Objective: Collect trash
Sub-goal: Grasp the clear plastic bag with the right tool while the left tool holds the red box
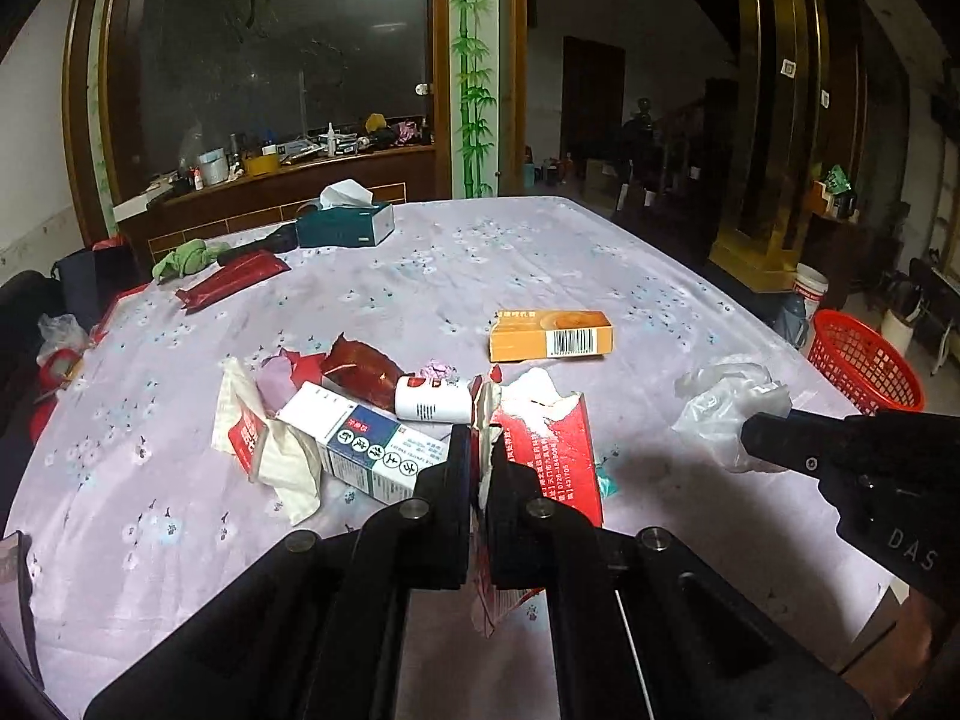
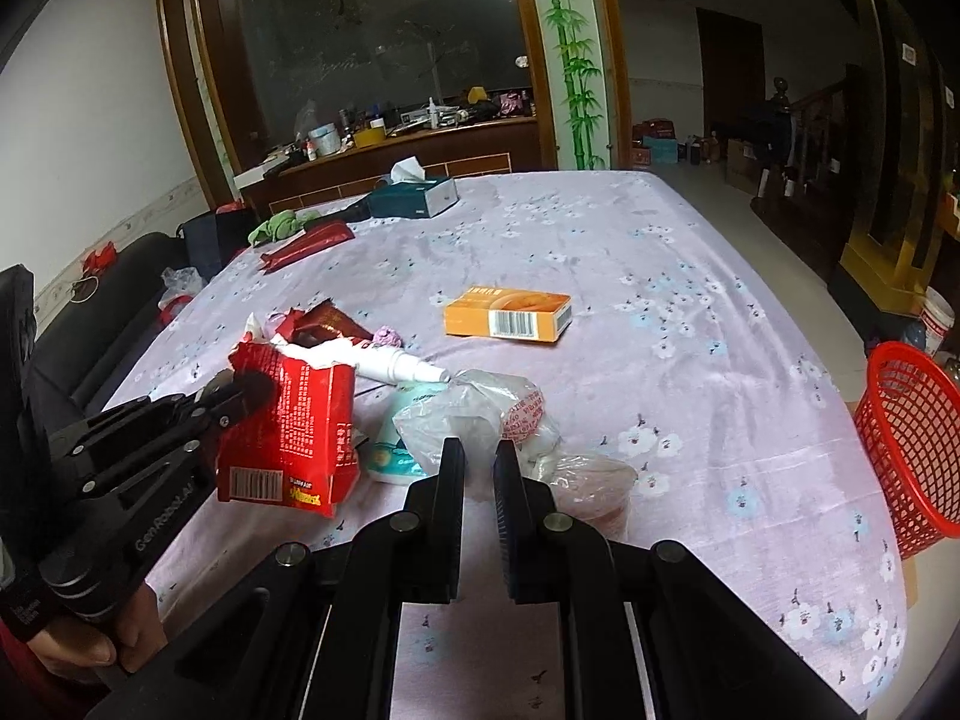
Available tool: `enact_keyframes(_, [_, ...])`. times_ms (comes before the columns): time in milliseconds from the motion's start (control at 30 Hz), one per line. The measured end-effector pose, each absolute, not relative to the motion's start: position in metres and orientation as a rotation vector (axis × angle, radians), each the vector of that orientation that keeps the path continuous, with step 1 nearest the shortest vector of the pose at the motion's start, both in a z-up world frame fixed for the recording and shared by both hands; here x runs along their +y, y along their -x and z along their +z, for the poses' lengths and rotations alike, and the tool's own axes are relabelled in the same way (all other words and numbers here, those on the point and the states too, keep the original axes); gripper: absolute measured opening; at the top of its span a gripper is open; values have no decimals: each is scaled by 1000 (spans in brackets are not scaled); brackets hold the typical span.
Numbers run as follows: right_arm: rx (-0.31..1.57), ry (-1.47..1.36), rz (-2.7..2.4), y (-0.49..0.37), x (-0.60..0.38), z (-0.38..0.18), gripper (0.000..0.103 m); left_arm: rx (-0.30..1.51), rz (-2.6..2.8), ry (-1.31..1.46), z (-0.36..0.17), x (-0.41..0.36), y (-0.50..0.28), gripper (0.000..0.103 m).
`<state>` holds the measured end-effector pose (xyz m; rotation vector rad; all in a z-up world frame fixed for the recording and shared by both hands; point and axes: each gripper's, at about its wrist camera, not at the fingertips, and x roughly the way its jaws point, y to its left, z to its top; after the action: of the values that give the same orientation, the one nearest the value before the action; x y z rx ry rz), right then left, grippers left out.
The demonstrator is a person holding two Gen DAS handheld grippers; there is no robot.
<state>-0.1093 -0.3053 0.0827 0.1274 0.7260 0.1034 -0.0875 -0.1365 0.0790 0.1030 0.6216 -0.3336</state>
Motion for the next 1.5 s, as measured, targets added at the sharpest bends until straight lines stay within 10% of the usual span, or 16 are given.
enact_keyframes(1500, [748,-141,81,108,-311,79,11,651,-356,-134,68,-153,86,3])
